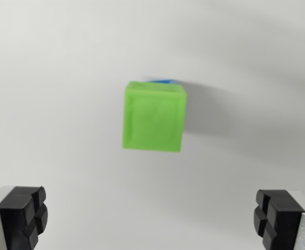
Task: Stack cube
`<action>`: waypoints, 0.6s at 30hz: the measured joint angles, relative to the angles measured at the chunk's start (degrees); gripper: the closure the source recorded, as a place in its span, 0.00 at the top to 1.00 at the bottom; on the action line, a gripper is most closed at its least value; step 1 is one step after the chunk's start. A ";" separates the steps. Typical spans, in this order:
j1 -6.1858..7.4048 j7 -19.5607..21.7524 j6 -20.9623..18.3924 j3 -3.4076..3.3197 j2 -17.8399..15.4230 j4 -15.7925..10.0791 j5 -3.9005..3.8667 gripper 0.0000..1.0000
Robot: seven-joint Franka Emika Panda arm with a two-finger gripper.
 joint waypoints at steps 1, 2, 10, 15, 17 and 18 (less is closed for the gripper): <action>0.00 0.03 -0.69 0.00 -0.43 0.23 -0.04 1.00; 0.00 0.05 -1.39 0.00 -0.89 0.49 -0.06 1.00; 0.00 0.18 -6.56 0.00 -3.81 2.77 -0.21 1.00; 0.00 0.24 -9.28 0.00 -5.16 4.17 -0.26 1.00; 0.00 0.25 -10.42 0.00 -5.67 4.75 -0.27 1.00; 0.00 0.27 -11.01 0.00 -5.92 5.09 -0.28 1.00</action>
